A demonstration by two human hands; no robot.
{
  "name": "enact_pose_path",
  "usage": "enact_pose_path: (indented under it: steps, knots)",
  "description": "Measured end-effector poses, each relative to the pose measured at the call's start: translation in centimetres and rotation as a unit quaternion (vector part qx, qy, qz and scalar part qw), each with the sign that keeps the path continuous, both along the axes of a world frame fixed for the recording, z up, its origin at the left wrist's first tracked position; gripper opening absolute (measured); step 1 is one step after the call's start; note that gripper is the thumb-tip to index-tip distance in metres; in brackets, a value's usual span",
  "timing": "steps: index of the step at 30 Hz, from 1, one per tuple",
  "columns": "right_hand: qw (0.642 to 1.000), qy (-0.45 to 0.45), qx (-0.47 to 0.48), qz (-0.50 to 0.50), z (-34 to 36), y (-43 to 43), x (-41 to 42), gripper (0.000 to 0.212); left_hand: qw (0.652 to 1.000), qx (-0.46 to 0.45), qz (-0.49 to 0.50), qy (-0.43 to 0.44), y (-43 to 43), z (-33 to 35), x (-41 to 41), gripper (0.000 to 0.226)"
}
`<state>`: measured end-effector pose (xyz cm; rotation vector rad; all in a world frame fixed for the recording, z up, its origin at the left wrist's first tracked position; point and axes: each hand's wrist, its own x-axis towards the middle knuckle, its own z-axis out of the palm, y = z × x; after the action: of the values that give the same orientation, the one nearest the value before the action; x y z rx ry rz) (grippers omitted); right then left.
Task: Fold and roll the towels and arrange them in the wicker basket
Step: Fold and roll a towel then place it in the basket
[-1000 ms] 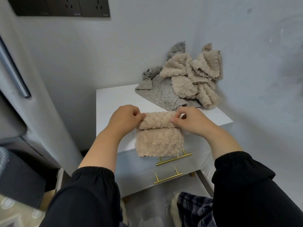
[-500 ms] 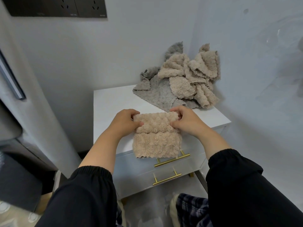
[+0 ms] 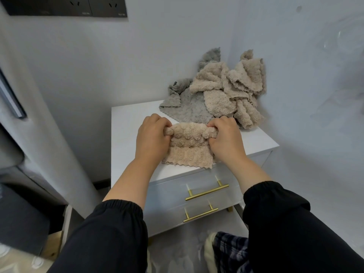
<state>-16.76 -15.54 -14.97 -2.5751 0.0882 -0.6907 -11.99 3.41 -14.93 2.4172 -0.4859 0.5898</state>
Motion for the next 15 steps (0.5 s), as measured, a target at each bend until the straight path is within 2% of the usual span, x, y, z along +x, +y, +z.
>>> enact_pose_path:
  steps: [4,9,11,13,15]
  knots:
    - [0.999,0.016,-0.018,0.03,0.5,-0.3,-0.2,0.035,0.999,-0.005,-0.035,0.023,0.5,0.4,-0.1,0.026]
    - [0.981,0.159,-0.009,0.114,2.1,-1.0,-1.1,0.034,0.979,0.014,-0.124,0.16,1.6,2.0,-0.8,0.017]
    - [0.975,0.188,0.026,0.118,2.8,-1.0,-1.9,0.026,0.975,0.006,-0.126,0.185,1.7,2.2,-1.1,0.013]
    - [0.974,0.175,0.081,0.119,3.3,-0.8,-2.5,0.02,0.978,0.007,-0.109,0.178,1.5,2.2,-1.1,0.023]
    - [0.973,0.17,0.106,0.113,3.6,-0.6,-2.9,0.023,0.981,0.014,-0.093,0.167,1.2,2.1,-1.1,0.031]
